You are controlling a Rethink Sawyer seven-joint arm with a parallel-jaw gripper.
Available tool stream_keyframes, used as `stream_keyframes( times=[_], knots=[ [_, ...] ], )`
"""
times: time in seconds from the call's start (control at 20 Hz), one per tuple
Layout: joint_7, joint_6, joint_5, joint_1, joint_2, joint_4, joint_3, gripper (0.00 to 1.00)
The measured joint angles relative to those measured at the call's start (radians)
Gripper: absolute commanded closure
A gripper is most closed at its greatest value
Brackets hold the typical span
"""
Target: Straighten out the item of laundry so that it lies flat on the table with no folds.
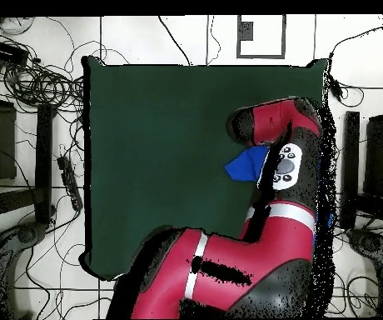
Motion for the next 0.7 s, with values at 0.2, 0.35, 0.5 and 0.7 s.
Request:
stream_keyframes(
  times=[0.2,0.35,0.5,0.7],
  knots=[
    [0.0,-0.032,-0.042,0.017,-0.002,0.0,-0.032,1.0],
    [0.0,-0.048,-0.059,0.03,-0.01,0.003,-0.047,1.0],
    [0.0,-0.054,-0.06,0.045,-0.028,0.009,-0.055,1.0],
    [0.0,-0.054,-0.058,0.062,-0.044,0.014,-0.055,1.0]
  ],
)
